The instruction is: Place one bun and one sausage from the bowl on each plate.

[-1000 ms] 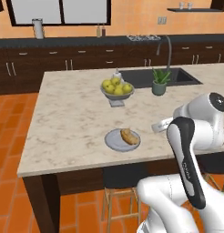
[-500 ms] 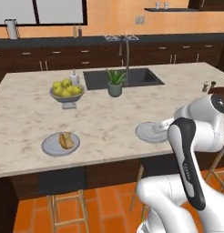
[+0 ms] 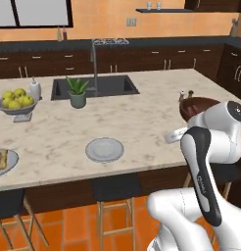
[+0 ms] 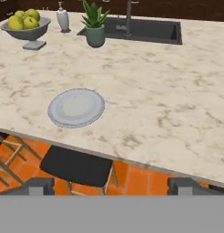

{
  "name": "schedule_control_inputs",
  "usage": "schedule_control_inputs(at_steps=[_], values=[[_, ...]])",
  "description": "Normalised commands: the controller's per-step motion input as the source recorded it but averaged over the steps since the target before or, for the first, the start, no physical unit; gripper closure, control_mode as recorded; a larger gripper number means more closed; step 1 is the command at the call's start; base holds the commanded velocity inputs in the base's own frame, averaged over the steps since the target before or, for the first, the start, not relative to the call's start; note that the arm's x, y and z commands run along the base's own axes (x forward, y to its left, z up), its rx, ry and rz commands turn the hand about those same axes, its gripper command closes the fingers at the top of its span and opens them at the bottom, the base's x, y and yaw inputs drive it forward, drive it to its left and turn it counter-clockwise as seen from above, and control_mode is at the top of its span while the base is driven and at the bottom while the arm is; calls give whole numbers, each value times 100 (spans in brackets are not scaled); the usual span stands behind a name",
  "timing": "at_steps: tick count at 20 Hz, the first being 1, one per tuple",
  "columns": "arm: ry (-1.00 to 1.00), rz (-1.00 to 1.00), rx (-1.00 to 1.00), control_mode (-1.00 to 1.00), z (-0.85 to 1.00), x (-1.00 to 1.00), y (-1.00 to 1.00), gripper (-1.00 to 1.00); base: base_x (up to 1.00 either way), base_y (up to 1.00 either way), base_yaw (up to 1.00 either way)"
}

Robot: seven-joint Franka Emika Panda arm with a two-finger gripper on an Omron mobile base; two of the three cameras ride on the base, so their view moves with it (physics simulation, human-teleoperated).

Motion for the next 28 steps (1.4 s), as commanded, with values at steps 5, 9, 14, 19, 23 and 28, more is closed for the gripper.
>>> schedule_control_inputs(at_steps=[5, 9, 14, 19, 23, 28], values=[[0, 0, 0, 100, 0, 0, 0, -100, 3, -100, 0], [0, 0, 0, 100, 0, 0, 0, -100, 43, -85, -1], [0, 0, 0, 100, 0, 0, 0, -100, 85, -42, 2], [2, 0, 0, -100, -2, 2, 0, -100, 19, -12, 1], [39, -8, 4, -100, -5, 59, -40, -100, 0, 0, 0], [34, -9, 10, -100, 0, 92, -60, -100, 0, 0, 0]])
